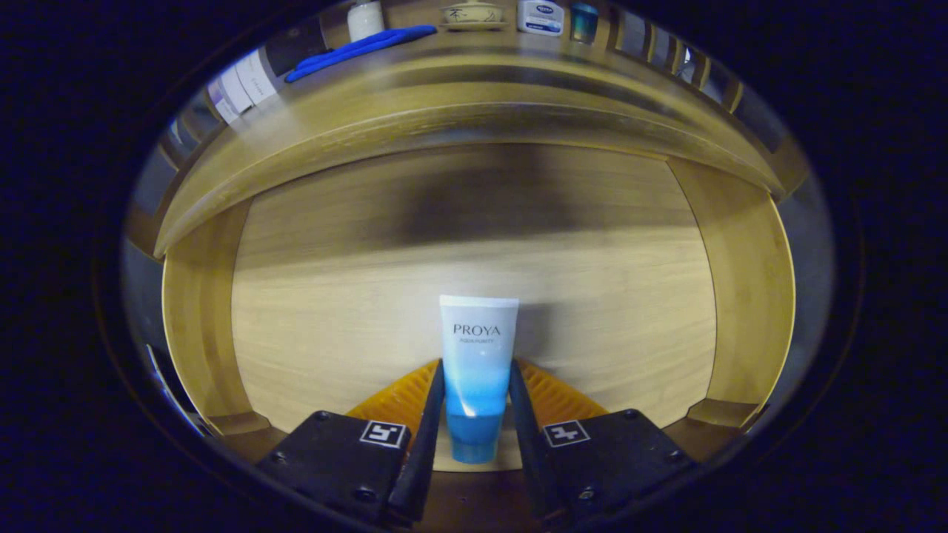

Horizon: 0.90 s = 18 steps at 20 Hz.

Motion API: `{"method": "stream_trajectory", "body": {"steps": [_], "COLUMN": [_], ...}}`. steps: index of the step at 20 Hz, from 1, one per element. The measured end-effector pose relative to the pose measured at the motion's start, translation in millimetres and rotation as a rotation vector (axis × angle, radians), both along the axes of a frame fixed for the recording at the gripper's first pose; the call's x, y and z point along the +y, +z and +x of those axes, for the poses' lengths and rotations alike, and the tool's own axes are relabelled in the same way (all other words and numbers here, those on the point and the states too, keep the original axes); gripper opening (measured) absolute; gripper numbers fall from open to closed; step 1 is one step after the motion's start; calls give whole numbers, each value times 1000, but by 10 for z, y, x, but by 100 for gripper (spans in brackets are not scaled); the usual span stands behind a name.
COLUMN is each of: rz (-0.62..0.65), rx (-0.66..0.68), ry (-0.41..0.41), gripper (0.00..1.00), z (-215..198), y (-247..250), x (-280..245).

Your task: Pull open the drawer, take out the items inside it, and place them on the countertop above the cabinet.

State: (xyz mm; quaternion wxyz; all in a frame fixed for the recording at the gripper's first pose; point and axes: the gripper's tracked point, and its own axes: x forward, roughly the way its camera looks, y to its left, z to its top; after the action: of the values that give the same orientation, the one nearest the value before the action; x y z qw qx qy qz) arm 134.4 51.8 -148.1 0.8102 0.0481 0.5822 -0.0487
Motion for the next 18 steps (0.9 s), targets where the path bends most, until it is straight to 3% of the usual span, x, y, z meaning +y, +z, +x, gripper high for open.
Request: {"method": "stream_trajectory", "body": {"steps": [18], "rz": [76], "rx": [-226], "ry": [99], "gripper": [51], "z": [-233], "y": [1106], "x": [86]}}
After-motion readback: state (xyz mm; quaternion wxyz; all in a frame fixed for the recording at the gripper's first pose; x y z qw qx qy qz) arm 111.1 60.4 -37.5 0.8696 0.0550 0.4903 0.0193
